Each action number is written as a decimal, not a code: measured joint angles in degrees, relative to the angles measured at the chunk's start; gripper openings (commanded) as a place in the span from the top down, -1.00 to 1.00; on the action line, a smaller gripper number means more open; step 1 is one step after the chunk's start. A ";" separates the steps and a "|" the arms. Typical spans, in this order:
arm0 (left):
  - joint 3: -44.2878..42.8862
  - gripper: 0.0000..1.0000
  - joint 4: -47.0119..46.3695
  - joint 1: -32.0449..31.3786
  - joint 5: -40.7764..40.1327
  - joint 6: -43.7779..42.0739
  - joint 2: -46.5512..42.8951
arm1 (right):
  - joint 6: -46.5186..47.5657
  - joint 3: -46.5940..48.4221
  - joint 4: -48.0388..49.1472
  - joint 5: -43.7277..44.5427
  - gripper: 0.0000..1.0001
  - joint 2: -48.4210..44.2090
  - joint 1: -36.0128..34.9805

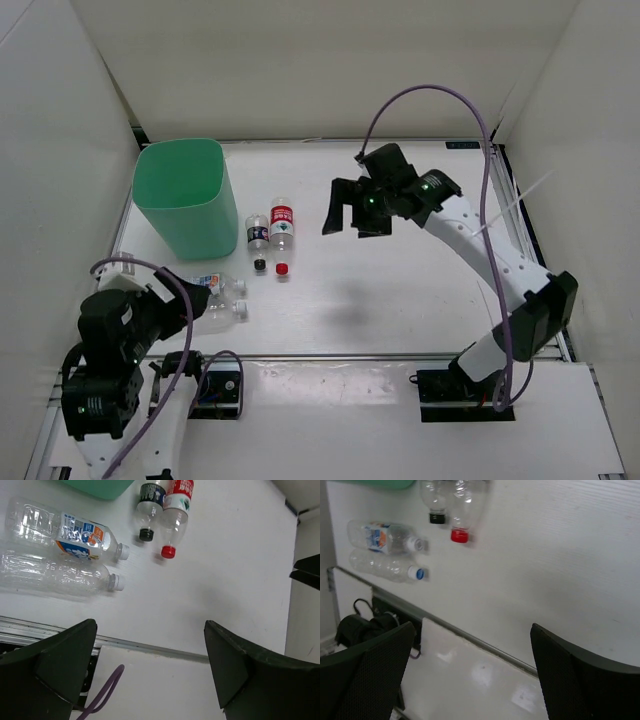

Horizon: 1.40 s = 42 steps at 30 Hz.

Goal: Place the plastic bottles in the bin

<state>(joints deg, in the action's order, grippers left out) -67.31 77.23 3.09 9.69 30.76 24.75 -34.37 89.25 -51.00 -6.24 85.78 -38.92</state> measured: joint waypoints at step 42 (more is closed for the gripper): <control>3.91 -1.00 0.35 -12.33 -23.43 19.82 -7.89 | -3.02 38.82 13.16 -20.26 -0.10 60.19 1.97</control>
<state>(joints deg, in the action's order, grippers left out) -63.40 77.58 -9.23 -13.74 50.59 16.86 -37.39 128.07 -37.85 -26.50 145.97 -36.95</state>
